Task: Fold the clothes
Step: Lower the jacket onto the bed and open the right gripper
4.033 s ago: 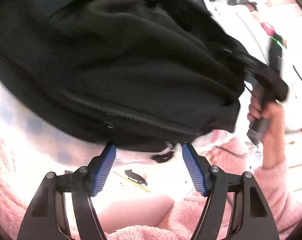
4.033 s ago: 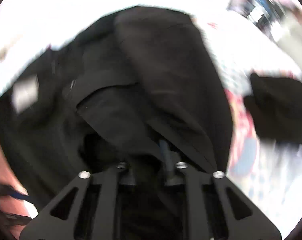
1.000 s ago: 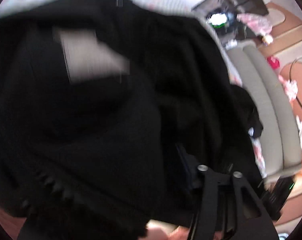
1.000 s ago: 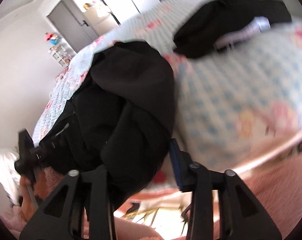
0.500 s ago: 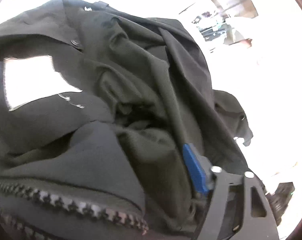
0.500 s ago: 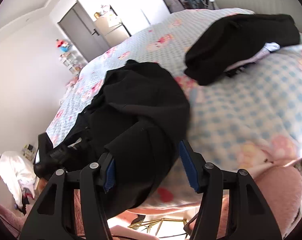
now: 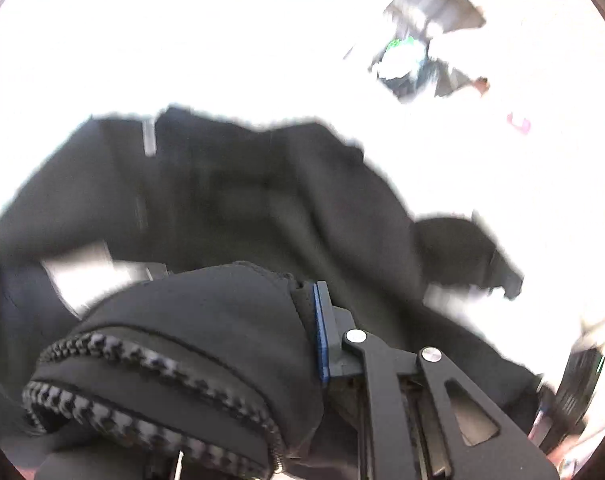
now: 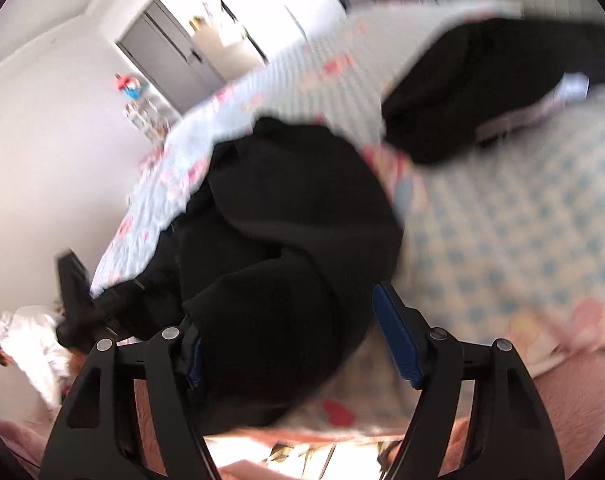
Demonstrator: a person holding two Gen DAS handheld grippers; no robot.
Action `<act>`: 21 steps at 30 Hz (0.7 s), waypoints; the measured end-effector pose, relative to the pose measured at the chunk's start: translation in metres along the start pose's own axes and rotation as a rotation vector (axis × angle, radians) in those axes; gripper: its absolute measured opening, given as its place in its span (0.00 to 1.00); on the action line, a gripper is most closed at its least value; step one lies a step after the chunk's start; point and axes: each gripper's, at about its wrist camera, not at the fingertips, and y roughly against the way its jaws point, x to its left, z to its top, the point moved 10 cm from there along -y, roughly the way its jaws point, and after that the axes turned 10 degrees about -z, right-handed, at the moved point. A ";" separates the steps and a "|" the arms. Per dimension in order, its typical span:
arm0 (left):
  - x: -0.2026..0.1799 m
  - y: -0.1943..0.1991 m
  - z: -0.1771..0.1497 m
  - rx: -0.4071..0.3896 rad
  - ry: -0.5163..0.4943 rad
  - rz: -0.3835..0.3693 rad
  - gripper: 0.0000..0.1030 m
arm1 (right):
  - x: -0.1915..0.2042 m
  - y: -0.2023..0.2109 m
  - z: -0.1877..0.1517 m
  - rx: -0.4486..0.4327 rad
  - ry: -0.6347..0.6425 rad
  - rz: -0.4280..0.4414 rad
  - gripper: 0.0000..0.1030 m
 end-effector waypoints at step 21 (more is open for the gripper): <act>0.096 0.029 -0.187 0.318 0.365 -0.033 0.68 | 0.000 0.058 -0.050 0.045 -0.094 0.147 0.85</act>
